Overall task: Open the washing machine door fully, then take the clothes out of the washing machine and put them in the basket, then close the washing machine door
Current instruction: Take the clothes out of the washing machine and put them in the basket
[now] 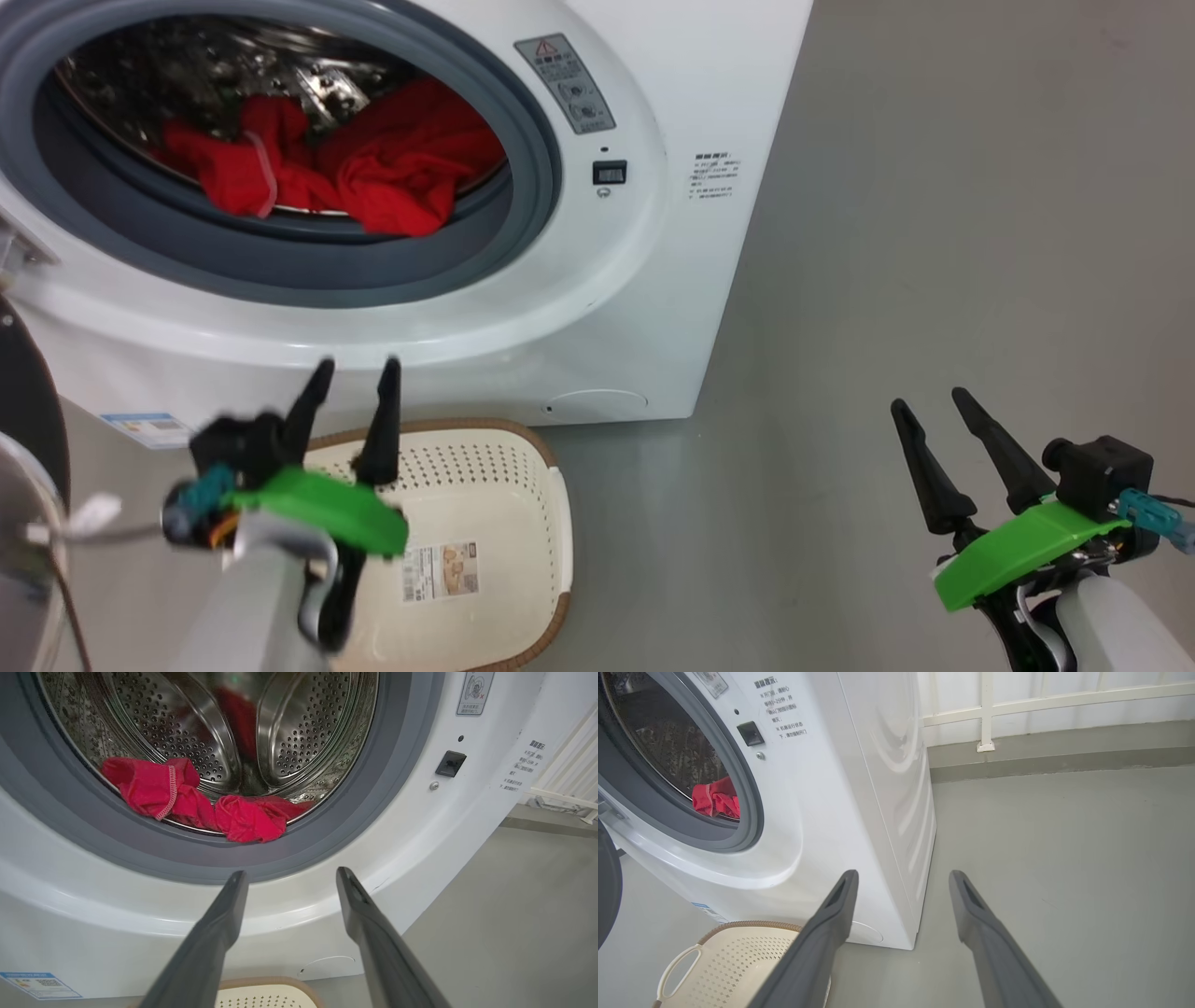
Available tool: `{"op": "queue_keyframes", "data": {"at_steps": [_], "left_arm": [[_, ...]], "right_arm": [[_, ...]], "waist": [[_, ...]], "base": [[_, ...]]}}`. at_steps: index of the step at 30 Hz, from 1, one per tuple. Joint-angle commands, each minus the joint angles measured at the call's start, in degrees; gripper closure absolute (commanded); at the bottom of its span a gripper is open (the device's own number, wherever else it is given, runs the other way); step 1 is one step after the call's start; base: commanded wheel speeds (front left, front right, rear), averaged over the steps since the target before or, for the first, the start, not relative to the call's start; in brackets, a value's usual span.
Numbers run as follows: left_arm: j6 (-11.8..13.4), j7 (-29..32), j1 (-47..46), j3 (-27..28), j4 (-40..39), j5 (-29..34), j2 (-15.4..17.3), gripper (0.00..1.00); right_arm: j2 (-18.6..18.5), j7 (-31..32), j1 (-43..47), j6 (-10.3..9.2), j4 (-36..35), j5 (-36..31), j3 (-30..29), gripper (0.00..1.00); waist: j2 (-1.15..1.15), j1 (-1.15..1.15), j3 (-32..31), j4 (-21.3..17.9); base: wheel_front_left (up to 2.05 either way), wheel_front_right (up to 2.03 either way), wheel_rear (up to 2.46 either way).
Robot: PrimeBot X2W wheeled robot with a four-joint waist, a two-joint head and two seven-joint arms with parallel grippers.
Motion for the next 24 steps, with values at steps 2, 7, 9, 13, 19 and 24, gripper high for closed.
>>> {"op": "queue_keyframes", "data": {"at_steps": [2,7,9,13,19,24], "left_arm": [[-0.18,1.48,-7.65,0.99,3.29,0.04,1.65,0.0],[0.33,4.77,-19.15,0.18,12.73,1.29,2.66,0.0],[0.36,5.46,-21.19,0.23,14.74,1.22,2.69,0.0],[0.58,7.36,-28.31,0.05,21.69,1.47,3.31,0.0],[0.5,8.24,-36.38,-0.65,30.08,2.11,4.66,0.0],[0.52,8.69,-40.63,-1.03,35.6,2.26,5.61,0.0]], "right_arm": [[-0.23,-0.69,-1.5,0.09,-1.15,-0.28,1.65,0.0],[0.46,-0.69,-2.63,0.09,-1.21,-0.15,2.27,0.0],[0.61,-0.69,-2.83,0.09,-1.3,-0.15,2.33,0.0],[1.39,-0.69,-3.82,0.09,-1.74,-0.13,2.69,0.0],[2.33,-0.69,-5.89,0.09,-1.54,-0.04,3.8,0.0],[3.05,-0.69,-7.14,0.09,-1.54,0.16,4.71,0.0]], "waist": [[0.0,0.0,1.84,-0.79],[0.0,0.0,3.96,-2.14],[0.0,0.0,4.41,-2.47],[0.0,0.0,6.67,-4.09],[0.0,0.0,9.71,-6.56],[0.0,0.0,11.75,-8.3]], "base": [[0.0,0.0,0.0],[0.0,0.0,0.0],[0.0,0.0,0.0],[0.0,0.0,0.0],[0.0,0.0,0.0],[0.0,0.0,0.0]]}}
